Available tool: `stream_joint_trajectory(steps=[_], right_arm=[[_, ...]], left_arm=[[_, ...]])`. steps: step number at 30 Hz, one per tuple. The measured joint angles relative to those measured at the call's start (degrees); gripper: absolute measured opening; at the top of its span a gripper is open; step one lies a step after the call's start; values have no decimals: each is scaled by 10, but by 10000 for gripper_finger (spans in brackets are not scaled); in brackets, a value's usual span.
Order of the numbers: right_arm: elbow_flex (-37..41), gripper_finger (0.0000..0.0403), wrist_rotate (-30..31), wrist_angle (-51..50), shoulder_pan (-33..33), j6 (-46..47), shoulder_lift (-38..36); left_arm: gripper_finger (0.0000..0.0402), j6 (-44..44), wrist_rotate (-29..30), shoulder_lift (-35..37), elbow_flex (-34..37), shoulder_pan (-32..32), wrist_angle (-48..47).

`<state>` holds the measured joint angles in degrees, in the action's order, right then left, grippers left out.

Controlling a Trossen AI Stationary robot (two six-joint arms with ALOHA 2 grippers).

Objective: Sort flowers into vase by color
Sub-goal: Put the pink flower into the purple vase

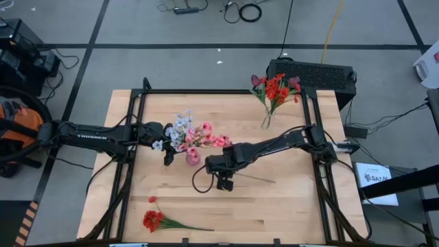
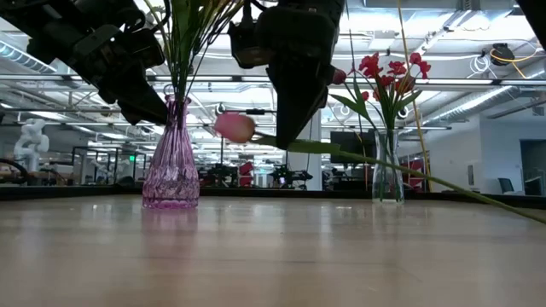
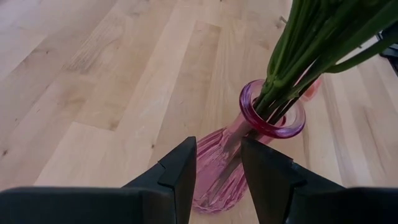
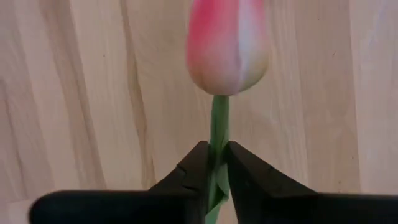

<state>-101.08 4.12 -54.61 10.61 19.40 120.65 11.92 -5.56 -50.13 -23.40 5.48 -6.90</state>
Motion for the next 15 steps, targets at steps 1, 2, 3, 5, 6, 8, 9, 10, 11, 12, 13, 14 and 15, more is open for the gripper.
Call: stream_joint_trajectory(steps=[1, 2, 3, 5, 6, 8, 9, 10, 11, 12, 13, 14, 15], right_arm=[[0, 54, 0, 1, 0, 3, -2], [0, 63, -1, 1, 0, 7, -5], [0, 72, -1, -2, 0, 11, -8], [0, 90, -2, -7, 3, 19, -9], [0, 99, -2, -9, 5, 21, -9], [0, 118, -3, -15, 10, 22, -9], [0, 128, -3, -17, 14, 22, -9], [0, 136, -1, -20, 17, 24, -9], [-1, 145, 1, -29, 22, 30, -9], [-1, 152, 3, -45, 26, 38, -9], [-1, 158, 3, -65, 30, 47, -9], [-1, 162, 5, -86, 35, 58, -9], [-1, 164, 12, -105, 41, 69, -9]], left_arm=[[134, 0, 0, 0, 0, 0, 0], [134, 0, 0, 0, 0, 0, 0], [134, 0, 0, 0, 0, 0, 0], [134, 0, 0, 0, 0, 0, 0], [134, 0, 0, 0, 0, 0, 0], [134, 0, 0, 0, 0, 0, 0], [134, 0, 0, 0, 0, 0, 0], [134, 0, 0, 0, 0, 0, 0], [134, 0, 0, 0, 0, 0, 0], [134, 0, 0, 0, 0, 0, 0], [134, 1, 0, 0, 0, 0, 0], [134, 6, 0, 0, 0, 0, 0], [134, 10, 0, 0, 0, 0, 0]])
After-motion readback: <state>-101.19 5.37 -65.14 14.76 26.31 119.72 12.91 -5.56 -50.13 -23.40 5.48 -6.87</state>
